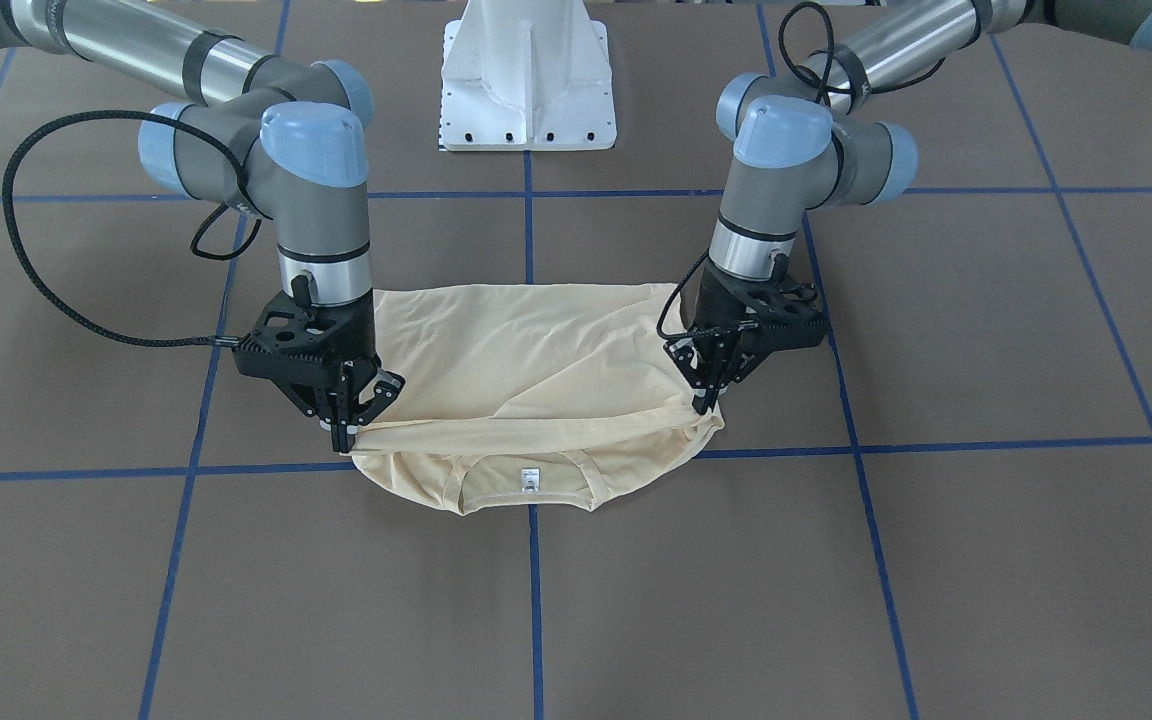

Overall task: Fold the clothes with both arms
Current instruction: 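Release the hem and raise both grippers away from the folded shirt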

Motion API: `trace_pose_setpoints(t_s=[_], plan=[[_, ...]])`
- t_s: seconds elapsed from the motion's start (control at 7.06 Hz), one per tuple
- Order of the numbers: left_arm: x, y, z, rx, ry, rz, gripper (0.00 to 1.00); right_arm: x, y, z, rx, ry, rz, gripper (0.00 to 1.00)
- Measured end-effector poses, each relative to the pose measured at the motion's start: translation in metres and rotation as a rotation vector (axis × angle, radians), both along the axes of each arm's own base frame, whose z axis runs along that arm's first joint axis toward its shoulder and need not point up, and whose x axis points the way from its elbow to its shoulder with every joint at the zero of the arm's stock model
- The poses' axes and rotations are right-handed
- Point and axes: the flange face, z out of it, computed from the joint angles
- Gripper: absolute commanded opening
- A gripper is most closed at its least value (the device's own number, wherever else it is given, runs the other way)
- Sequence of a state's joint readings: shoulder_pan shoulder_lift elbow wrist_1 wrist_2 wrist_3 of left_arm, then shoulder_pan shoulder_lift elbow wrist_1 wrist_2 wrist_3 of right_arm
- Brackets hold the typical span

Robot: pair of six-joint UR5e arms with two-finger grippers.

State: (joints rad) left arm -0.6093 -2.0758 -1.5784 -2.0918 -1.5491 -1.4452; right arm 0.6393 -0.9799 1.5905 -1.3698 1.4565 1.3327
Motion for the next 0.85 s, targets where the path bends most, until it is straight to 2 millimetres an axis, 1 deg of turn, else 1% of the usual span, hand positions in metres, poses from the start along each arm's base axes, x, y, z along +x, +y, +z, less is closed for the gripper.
trace_pose_setpoints(t_s=[0.14,0.28,0.42,0.57,0.71,0.85], plan=[[0.004,-0.004,0.004,0.011,-0.001,0.002,1.00,0.000,-0.010,0.009,-0.005,-0.005,0.012,1.00],[-0.004,-0.007,-0.005,0.054,0.003,0.016,1.00,0.011,-0.025,0.009,-0.028,-0.034,0.008,1.00],[-0.021,-0.006,-0.020,0.110,0.016,0.050,1.00,0.029,-0.040,0.002,-0.065,-0.081,-0.028,1.00],[-0.039,0.004,-0.023,0.149,0.020,0.107,1.00,0.047,-0.049,-0.002,-0.080,-0.108,-0.078,1.00],[-0.054,0.018,-0.011,0.172,0.014,0.160,1.00,0.058,-0.052,-0.002,-0.065,-0.108,-0.118,1.00],[-0.064,0.031,0.008,0.188,0.015,0.189,1.00,0.065,-0.050,-0.002,-0.053,-0.107,-0.137,1.00]])
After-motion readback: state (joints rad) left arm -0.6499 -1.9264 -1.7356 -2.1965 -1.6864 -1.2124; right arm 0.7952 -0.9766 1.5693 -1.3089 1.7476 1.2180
